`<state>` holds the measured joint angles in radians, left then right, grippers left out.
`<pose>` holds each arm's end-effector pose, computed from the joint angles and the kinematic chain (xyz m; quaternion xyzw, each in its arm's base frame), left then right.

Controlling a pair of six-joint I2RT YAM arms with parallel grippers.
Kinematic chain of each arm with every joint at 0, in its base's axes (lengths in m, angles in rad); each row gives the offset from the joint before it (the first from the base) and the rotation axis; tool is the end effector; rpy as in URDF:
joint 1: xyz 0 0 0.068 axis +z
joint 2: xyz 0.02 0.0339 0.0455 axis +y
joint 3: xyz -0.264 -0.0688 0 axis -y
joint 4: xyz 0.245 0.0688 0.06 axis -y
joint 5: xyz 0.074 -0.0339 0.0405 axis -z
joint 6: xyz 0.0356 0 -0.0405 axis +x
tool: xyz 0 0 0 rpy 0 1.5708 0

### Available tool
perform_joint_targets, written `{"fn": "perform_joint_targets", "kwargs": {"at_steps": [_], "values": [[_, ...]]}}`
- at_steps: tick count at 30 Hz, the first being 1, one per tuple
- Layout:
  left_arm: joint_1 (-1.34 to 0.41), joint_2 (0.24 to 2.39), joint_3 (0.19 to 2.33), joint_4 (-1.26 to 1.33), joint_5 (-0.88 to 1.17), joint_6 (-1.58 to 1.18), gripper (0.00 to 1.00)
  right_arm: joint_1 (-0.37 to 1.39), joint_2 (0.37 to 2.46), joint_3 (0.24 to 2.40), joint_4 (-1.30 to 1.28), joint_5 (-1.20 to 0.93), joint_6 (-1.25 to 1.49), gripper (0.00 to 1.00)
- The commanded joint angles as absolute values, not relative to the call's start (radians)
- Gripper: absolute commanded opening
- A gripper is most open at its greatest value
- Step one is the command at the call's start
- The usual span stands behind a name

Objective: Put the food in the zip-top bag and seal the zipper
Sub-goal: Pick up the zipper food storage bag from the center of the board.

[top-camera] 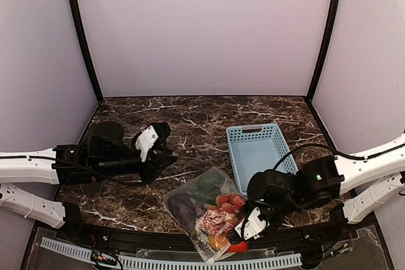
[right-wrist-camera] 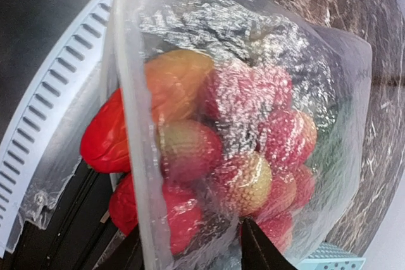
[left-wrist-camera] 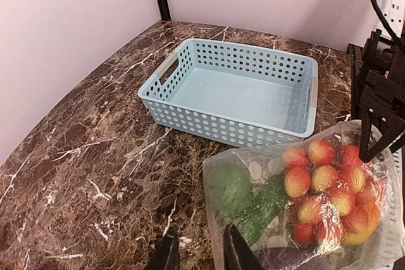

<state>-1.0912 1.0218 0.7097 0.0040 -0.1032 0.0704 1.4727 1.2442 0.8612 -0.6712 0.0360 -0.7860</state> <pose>0.1131 -0.2095 0.2874 0.4169 0.6907 -0.2516 0.5347 0.0247 0.2378 0.2324 -0.8720 0.4172 0.0696 0.2463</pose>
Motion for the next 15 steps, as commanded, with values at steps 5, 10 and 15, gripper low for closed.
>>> {"fn": "perform_joint_targets", "kwargs": {"at_steps": [5,10,15], "values": [[-1.093,1.0,0.699,0.008,-0.125,0.069,0.24,1.488,1.262,0.871,-0.539,0.199,-0.791,0.12],[-1.094,0.986,0.695,-0.018,-0.081,0.078,0.24,1.452,1.255,0.985,-0.572,0.175,-0.816,0.0],[-1.11,0.945,0.687,-0.032,-0.049,0.105,0.25,1.35,1.284,1.139,-0.599,0.127,-0.846,0.0]]}}
